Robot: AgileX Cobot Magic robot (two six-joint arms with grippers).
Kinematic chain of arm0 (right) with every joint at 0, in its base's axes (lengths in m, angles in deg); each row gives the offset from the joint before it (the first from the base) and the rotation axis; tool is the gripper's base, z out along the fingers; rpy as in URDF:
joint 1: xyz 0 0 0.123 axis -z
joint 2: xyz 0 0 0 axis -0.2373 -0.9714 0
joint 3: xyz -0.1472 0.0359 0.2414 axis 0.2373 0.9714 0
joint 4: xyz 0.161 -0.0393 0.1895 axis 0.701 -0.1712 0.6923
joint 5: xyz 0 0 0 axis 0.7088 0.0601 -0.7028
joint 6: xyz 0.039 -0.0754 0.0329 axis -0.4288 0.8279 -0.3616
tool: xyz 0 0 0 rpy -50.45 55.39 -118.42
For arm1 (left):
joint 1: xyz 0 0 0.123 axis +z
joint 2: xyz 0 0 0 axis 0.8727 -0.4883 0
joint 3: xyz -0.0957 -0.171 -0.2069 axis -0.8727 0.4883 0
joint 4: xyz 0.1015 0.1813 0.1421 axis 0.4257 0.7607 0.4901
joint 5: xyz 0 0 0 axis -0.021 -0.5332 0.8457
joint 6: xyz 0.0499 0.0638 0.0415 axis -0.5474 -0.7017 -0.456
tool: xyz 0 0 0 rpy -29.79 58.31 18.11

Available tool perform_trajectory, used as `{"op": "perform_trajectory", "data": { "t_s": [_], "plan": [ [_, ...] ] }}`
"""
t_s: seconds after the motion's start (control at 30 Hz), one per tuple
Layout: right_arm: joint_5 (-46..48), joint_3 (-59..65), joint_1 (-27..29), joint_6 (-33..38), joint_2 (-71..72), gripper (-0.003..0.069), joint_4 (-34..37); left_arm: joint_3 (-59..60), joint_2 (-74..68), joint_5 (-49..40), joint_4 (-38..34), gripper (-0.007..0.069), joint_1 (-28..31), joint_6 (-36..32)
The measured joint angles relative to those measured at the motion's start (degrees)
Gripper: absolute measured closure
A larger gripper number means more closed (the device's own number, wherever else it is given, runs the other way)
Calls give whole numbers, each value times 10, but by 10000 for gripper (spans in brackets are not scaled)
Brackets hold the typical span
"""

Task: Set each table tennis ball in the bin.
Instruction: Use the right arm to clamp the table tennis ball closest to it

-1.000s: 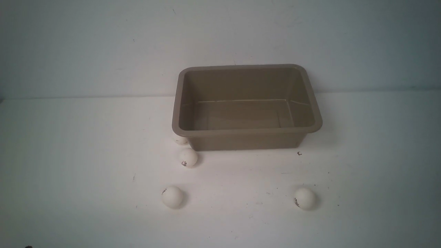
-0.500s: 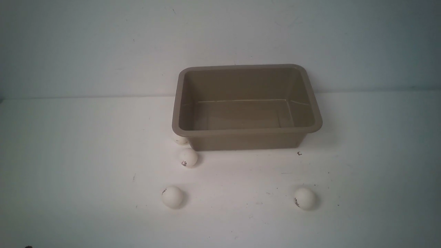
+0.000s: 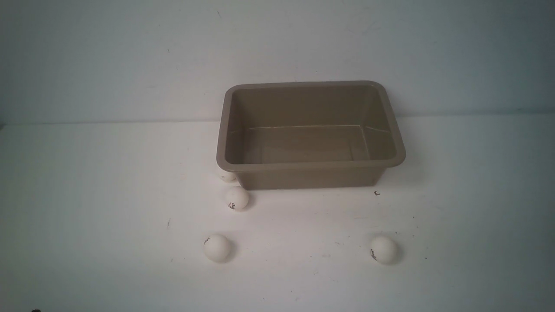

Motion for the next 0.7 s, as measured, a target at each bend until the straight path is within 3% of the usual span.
{"op": "perform_trajectory", "data": {
  "t_s": [0.7],
  "plan": [
    [32, 0, 0, 0, 0, 74, 1, 2, 0, 15, -21, 230, 0, 3]
  ]
}}
